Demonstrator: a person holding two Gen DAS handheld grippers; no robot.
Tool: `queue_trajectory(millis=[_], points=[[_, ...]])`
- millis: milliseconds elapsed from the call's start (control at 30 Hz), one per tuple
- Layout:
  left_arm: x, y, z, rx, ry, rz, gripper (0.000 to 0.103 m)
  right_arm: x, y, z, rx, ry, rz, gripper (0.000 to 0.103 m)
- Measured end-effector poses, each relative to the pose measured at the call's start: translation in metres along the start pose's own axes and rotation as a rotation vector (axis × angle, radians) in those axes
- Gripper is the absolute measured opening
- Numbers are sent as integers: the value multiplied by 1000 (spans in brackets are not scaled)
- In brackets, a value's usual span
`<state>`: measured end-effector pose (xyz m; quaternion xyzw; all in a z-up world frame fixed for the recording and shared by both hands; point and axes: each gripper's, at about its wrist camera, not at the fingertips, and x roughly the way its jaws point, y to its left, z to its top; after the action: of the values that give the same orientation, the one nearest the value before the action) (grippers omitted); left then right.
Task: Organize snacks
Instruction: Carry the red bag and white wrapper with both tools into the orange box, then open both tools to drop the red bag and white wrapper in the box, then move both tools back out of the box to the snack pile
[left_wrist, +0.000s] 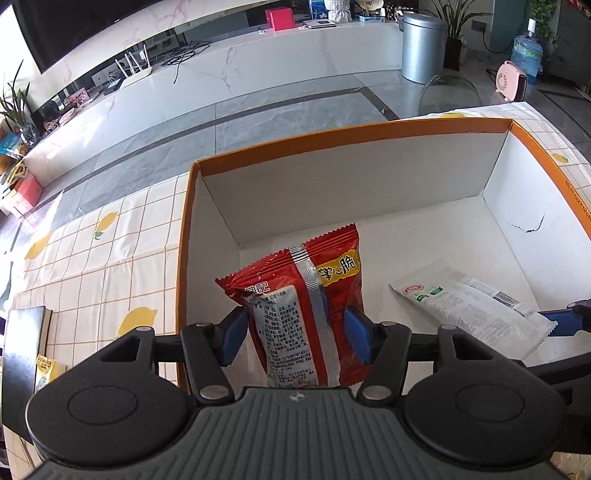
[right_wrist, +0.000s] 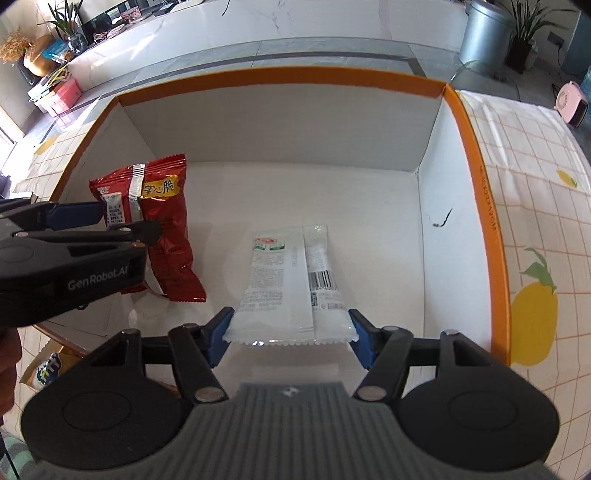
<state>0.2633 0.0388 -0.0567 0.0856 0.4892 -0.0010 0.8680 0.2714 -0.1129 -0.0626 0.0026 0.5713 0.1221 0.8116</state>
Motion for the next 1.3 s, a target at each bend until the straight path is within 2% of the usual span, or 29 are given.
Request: queue_trajectory(millis=[133,333,533,733,1033,1200,1300], points=[[-3,-2,3,28,-6,11,76,12,1,6,42,52,45,63],[-9,-1,3,31,-24,0,85,13,12,8,17,81,40,66],[-25,4,6,15,-32,-26,85,-10,17,10,-52,25,1,76],[-59,0,2,32,-41,-50,85,-55,16,3,-118,-59,-21,78],[-114,-7,-22,145,-12,-145,85,-116,13,-42,-206,-83,24,79],[-134,-25,-50,240,19,-199,85,-128,3,-79,-205,-55,62,79],[-132,-36,-67,278,63,-246,85,-123,-5,-98,-192,-18,66,79]])
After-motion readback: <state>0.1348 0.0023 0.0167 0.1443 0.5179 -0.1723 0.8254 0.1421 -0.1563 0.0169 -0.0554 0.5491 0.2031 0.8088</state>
